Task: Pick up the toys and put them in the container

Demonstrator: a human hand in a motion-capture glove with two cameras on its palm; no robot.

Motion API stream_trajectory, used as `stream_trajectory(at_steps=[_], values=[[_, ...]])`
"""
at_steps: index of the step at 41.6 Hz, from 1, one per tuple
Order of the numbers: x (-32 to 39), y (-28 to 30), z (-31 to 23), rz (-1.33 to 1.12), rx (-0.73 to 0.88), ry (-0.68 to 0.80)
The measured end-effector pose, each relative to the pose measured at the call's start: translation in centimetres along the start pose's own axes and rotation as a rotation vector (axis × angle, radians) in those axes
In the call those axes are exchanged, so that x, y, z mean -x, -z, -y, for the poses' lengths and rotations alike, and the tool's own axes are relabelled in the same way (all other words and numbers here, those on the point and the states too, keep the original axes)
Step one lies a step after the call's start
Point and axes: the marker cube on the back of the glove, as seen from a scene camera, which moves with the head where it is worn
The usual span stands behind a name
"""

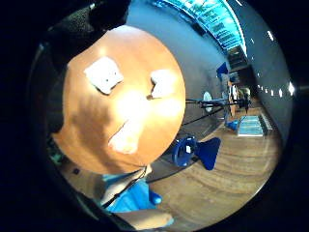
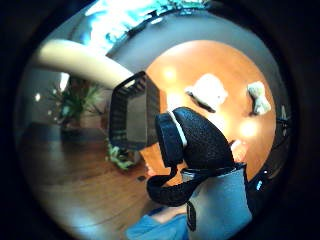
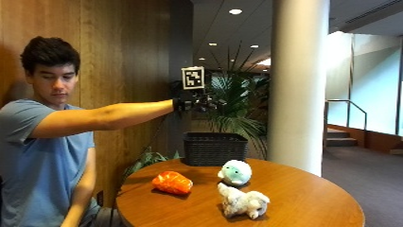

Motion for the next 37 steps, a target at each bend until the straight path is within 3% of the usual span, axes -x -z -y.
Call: stream_trajectory(at_steps=[6, 14, 21, 28, 32, 37], values=[[0.7, 0.3, -0.4, 0.081, -0.007, 0.109], [1.0, 0.4, -0.3, 0.029, -0.010, 0.002], [2.7, 1.6, -1.1, 0.237, -0.016, 0.075], [0.2, -0.5, -2.6, 0.028, 0.019, 0.028], [-1.4, -1.8, -4.0, 0.003, 0.042, 0.060], [-2.8, -3.0, -5.6, -0.045, 0.033, -0.009]])
